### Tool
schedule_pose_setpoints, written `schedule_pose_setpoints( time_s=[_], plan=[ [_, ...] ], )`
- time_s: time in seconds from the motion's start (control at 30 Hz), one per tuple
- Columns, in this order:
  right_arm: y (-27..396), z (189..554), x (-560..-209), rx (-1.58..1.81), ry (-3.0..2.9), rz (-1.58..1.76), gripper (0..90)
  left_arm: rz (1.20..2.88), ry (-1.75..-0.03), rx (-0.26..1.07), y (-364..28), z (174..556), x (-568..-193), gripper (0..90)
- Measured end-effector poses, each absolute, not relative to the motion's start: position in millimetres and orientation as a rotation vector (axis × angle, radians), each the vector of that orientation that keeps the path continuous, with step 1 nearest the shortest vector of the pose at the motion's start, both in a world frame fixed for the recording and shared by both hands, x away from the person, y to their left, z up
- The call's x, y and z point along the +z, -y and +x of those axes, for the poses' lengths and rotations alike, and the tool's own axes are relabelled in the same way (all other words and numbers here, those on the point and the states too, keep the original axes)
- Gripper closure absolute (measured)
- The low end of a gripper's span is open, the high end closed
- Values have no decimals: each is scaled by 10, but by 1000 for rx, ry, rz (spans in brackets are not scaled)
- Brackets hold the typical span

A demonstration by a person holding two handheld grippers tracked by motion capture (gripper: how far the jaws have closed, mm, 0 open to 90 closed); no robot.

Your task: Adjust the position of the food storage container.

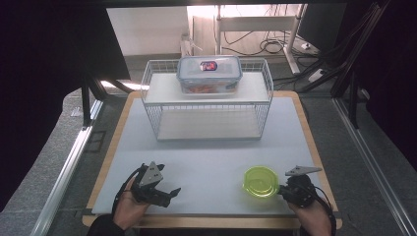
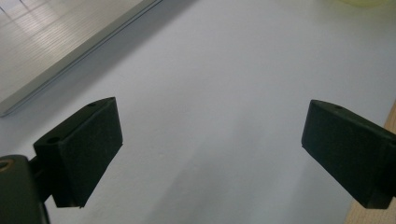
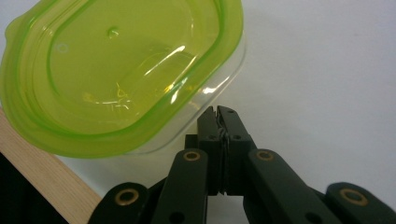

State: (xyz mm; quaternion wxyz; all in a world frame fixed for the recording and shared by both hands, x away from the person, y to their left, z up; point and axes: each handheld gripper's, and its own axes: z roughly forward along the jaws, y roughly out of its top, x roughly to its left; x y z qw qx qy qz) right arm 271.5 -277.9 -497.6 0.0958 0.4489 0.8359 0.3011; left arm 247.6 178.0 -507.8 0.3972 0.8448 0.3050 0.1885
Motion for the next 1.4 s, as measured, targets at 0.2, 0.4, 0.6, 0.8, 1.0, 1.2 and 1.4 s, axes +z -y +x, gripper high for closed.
schedule_pose_setpoints(
  time_s=[0.2,0.4,0.6,0.8,1.0,1.2,1.4],
  plan=[
    [2680,2770,-5013,949,-2517,1328,891,2145,-775,475,-1777,2480,-5085,51],
    [2538,2847,-5045,999,-2554,1317,891,2144,-778,475,-1780,2483,-5086,51],
    [2351,2933,-5073,1010,-2590,1286,891,2145,-779,476,-1781,2483,-5083,51],
    [2107,3036,-5085,1016,-2641,1231,891,2146,-779,475,-1790,2487,-5082,51],
    [1878,3120,-5087,1023,-2681,1183,891,2146,-784,473,-1800,2492,-5083,51],
    [1682,3163,-5097,1028,-2718,1136,891,2148,-783,473,-1801,2491,-5081,51],
    [1500,3188,-5110,1027,-2759,1079,891,2145,-785,469,-1801,2492,-5083,51]
  ],
)
